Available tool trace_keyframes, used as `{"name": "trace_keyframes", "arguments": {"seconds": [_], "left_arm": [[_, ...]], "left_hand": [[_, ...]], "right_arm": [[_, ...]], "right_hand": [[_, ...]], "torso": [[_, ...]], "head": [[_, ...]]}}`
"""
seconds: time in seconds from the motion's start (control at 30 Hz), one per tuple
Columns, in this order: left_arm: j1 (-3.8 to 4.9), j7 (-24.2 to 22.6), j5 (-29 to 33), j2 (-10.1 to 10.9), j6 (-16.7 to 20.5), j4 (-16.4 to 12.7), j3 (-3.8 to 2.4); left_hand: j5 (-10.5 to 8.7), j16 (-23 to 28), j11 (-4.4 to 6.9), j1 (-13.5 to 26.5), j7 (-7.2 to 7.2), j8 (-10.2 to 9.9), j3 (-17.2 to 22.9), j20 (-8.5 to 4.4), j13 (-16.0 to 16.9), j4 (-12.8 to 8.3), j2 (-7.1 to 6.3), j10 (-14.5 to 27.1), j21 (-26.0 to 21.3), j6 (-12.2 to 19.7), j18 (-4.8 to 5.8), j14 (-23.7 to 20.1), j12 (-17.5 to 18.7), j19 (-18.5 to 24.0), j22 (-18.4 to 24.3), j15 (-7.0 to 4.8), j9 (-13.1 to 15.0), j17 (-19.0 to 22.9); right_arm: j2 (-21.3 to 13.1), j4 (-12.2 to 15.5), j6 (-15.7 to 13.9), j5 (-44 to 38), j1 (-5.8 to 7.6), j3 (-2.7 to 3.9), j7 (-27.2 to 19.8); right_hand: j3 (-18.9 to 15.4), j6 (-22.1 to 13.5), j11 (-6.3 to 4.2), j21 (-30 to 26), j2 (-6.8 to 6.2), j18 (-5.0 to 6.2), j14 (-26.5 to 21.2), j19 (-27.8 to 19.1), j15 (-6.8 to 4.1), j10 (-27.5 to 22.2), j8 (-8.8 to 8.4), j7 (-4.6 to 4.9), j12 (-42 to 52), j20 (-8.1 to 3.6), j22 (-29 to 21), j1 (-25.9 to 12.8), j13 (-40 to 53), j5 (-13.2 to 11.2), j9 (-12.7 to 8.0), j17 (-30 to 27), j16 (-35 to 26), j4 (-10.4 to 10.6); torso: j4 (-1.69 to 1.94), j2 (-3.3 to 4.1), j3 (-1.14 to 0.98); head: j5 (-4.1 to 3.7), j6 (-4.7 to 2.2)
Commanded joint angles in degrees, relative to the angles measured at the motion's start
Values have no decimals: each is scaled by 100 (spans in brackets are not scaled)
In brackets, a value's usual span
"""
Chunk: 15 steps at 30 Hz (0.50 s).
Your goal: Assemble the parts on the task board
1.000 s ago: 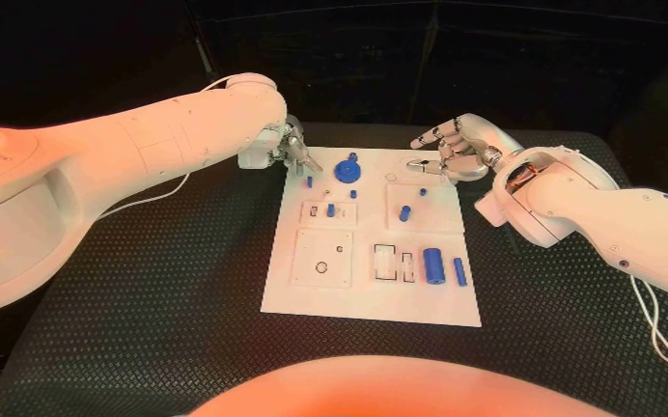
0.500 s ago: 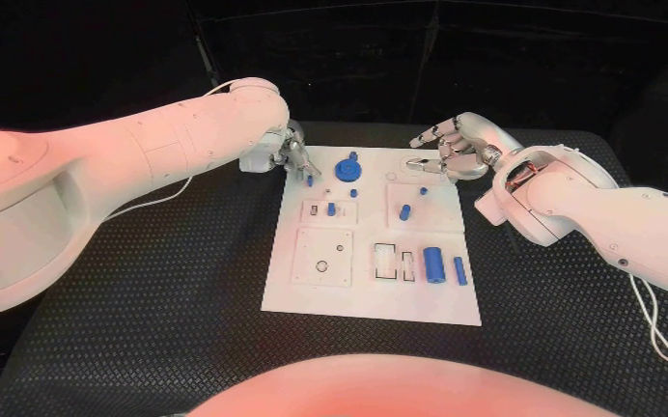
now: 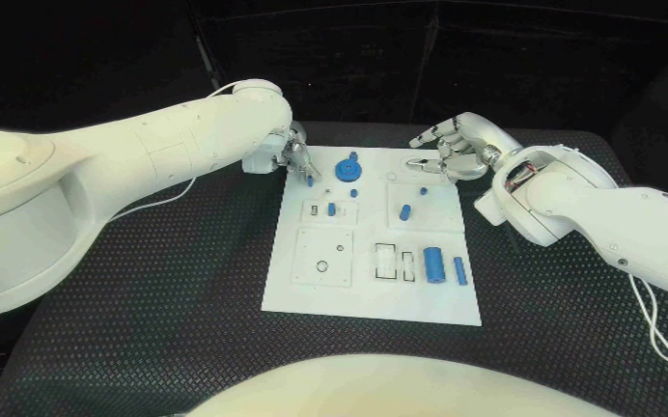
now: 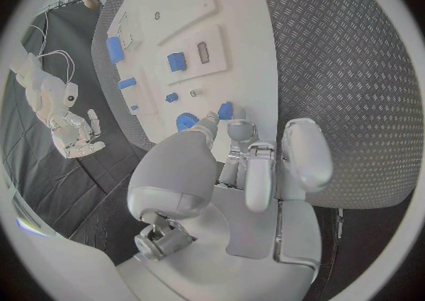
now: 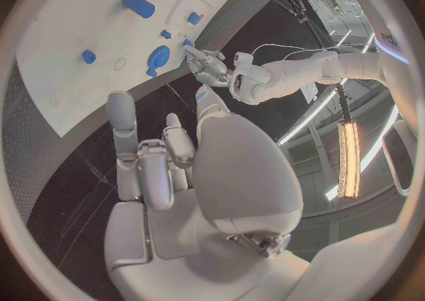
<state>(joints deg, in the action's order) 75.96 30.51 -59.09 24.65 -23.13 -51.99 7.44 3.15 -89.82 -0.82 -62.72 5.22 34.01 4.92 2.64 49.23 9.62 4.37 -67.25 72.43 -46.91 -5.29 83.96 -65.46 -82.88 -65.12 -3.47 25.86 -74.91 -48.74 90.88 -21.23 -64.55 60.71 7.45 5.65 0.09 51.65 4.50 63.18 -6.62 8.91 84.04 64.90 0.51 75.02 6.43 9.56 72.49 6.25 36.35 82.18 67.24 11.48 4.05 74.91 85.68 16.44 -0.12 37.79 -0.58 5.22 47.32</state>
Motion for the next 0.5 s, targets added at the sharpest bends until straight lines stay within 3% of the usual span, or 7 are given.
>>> {"name": "trace_keyframes", "arguments": {"seconds": [0.03, 0.33, 0.5], "left_arm": [[1, 5, 65, -18, 5, 13, -3], [-5, 2, 94, -38, 16, 18, -3], [-6, 2, 100, -36, 30, 17, -3]], "left_hand": [[-4, -18, -3, -72, 2, -31, 9, 31, -9, -38, 14, 33, 13, -52, 38, 604, 16, -3, -7, 39, -16, -1509], [-4, -18, -4, -180, 4, -44, 60, 34, -23, -121, 59, 44, 17, -67, 39, 604, 22, -4, -19, 40, -48, -1509], [-11, -18, 6, -334, -7, -58, 192, 31, -34, -225, 182, 51, 15, -76, 38, 604, 30, -3, -25, 33, -80, -1509]], "right_arm": [[12, 2, 34, 9, 9, 4, -43], [18, -3, 40, 9, 9, 4, -40], [17, -3, 43, 9, 9, 4, -38]], "right_hand": [[-23, -31, 4, -27, 28, 43, 331, -39, -37, -17, 32, 0, -3, -2, -5, -45, 2, 17, -7, 385, -38, 4], [-23, -31, 4, -27, 28, 43, 331, -39, -37, -17, 32, 0, -3, -2, -5, -45, 2, 17, -7, 385, -38, 4], [-23, -31, 4, -27, 28, 43, 331, -39, -37, -17, 32, 0, -3, -2, -5, -45, 2, 17, -7, 385, -38, 4]], "torso": [[-4, 0, 0], [-3, 1, 1], [-3, 3, 2]], "head": [[-7, -1], [-5, 10], [-6, 12]]}}
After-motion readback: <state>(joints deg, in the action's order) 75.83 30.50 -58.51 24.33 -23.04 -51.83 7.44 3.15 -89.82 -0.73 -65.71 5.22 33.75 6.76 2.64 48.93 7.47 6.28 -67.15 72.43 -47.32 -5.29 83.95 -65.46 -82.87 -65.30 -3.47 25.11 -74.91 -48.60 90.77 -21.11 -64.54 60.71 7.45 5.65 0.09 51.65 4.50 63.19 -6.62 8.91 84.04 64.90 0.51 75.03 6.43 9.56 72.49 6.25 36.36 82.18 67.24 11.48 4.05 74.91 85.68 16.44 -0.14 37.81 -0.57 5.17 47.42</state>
